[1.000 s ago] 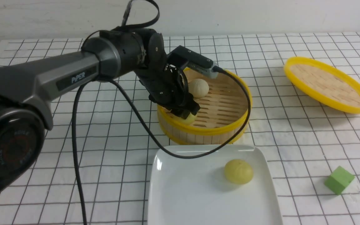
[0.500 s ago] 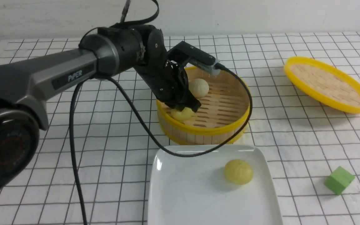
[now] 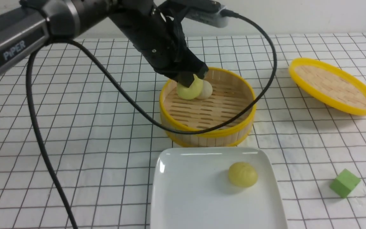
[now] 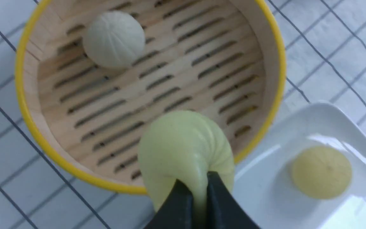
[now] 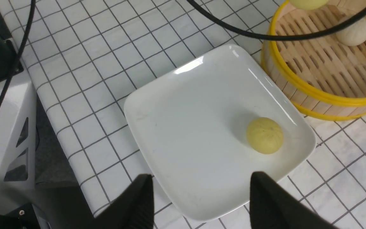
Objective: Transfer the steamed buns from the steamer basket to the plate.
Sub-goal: Use the left arm to put the steamed stuffed bun into the plate, then use the left arm to grab the steamed stuffed bun that is closest to it
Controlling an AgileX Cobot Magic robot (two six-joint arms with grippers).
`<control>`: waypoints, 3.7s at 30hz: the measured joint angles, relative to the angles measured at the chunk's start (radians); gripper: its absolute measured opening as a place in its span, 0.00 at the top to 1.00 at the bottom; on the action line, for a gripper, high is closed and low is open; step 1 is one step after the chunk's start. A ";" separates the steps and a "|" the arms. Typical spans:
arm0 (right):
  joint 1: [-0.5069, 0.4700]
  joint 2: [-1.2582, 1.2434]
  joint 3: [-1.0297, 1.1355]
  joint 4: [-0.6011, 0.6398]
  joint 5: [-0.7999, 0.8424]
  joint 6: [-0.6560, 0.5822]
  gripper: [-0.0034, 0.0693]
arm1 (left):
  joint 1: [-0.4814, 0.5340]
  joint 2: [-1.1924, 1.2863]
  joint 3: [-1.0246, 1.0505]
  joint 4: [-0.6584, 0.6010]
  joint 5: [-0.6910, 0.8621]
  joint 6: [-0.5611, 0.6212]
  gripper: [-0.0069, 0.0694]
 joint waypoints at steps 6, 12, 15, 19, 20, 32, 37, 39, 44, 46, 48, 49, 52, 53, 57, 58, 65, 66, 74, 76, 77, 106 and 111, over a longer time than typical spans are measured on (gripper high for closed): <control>0.000 0.000 0.000 0.000 0.000 0.000 0.39 | -0.005 -0.006 0.000 -0.126 0.155 0.020 0.88; 0.000 0.000 0.000 0.000 0.001 0.000 0.39 | -0.054 0.041 -0.001 -0.151 0.160 0.054 0.88; 0.000 0.000 0.000 0.000 0.006 0.000 0.39 | -0.097 0.099 0.025 -0.123 0.154 0.054 0.88; 0.000 0.000 0.000 0.000 0.017 0.000 0.39 | -0.119 0.159 0.068 -0.092 0.152 0.059 0.88; 0.000 0.000 0.000 0.000 0.022 0.000 0.39 | -0.120 0.183 0.077 -0.078 0.152 0.060 0.88; 0.000 0.000 0.000 0.005 0.023 0.000 0.39 | -0.119 0.196 0.079 -0.078 0.144 0.060 0.88; 0.000 0.000 0.000 0.007 0.024 0.000 0.39 | -0.119 0.212 0.079 -0.106 0.144 0.073 0.87; 0.000 0.000 0.000 0.007 0.024 0.000 0.39 | -0.119 0.214 0.079 -0.107 0.144 0.074 0.87; 0.000 0.000 0.000 0.014 0.024 0.000 0.39 | -0.119 0.225 0.078 -0.108 0.143 0.074 0.76; 0.000 0.000 0.000 0.019 0.024 0.000 0.39 | -0.119 0.225 0.077 -0.109 0.141 0.074 0.69; 0.000 0.000 0.000 0.022 0.026 0.000 0.39 | -0.119 0.225 0.077 -0.109 0.141 0.074 0.62; 0.000 0.000 0.000 0.022 0.026 0.000 0.39 | -0.119 0.225 0.076 -0.110 0.141 0.074 0.59; 0.000 0.000 0.000 0.022 0.026 0.000 0.39 | -0.119 0.225 0.074 -0.110 0.141 0.074 0.48; 0.000 0.000 0.000 0.022 0.026 0.000 0.39 | -0.119 0.225 0.074 -0.110 0.141 0.074 0.44; 0.000 0.000 0.000 0.029 0.027 0.000 0.39 | -0.119 0.211 0.025 -0.081 0.144 0.068 0.37; 0.000 0.000 0.000 0.032 0.027 0.000 0.39 | -0.119 0.201 0.000 -0.069 0.146 0.062 0.36; 0.000 0.000 0.000 0.048 0.027 0.000 0.39 | -0.119 0.110 -0.233 0.049 0.158 0.027 0.36; 0.000 0.000 0.000 0.048 0.027 0.000 0.39 | -0.119 0.107 -0.247 0.060 0.160 0.027 0.36; 0.000 0.000 0.000 0.049 0.027 0.000 0.39 | -0.119 0.096 -0.381 0.296 0.165 -0.037 0.35; 0.000 0.000 0.000 0.049 0.027 0.000 0.39 | -0.119 0.107 -0.383 0.329 0.158 -0.063 0.35; 0.000 0.000 0.000 0.050 0.026 0.000 0.39 | -0.119 0.120 -0.383 0.341 0.138 -0.085 0.35; 0.000 0.000 0.000 0.063 0.024 0.000 0.39 | -0.101 0.354 -0.438 0.416 -0.169 -0.400 0.35; 0.000 0.000 0.000 0.066 0.024 0.000 0.39 | -0.057 0.380 -0.441 0.393 -0.191 -0.428 0.35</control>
